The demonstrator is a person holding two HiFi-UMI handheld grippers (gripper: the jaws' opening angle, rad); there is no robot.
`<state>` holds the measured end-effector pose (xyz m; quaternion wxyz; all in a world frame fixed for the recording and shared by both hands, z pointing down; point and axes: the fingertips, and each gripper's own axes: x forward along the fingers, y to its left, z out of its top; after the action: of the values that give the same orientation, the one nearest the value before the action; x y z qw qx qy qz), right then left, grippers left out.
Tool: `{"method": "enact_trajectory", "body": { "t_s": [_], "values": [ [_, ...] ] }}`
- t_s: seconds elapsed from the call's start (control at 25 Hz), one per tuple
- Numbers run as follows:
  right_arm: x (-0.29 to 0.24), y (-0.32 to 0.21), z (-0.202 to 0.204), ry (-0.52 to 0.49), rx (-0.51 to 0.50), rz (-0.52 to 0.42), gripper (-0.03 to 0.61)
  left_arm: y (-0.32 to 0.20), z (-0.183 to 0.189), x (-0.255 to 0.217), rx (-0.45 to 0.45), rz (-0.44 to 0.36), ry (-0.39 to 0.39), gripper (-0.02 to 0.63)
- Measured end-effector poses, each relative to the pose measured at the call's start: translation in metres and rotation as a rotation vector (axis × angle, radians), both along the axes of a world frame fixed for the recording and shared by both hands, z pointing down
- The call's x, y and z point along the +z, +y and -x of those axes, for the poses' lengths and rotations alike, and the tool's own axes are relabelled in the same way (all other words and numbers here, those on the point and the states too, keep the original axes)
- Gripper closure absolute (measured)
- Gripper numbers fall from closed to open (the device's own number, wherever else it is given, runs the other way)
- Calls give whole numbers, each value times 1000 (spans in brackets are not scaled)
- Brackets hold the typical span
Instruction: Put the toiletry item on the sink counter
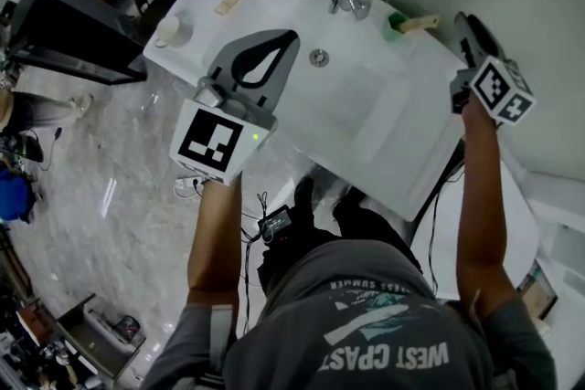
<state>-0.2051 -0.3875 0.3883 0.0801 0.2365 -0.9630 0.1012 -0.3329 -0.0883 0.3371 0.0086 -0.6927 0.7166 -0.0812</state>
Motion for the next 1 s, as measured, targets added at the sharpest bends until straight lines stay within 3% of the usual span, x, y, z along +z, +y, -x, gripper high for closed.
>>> {"method": "enact_trajectory", "body": {
  "t_s": [0.24, 0.52, 1.0],
  "values": [
    [-45, 50, -10, -27, -124, -62, 528, 8, -13, -23, 27, -22, -32, 612],
    [-81, 113, -27, 30, -252, -161, 537, 14, -41, -41, 100, -25, -65, 611],
    [-122, 192, -74, 85, -288, -292, 548, 19, -90, -68, 225, -49, -92, 612]
  ]
}}
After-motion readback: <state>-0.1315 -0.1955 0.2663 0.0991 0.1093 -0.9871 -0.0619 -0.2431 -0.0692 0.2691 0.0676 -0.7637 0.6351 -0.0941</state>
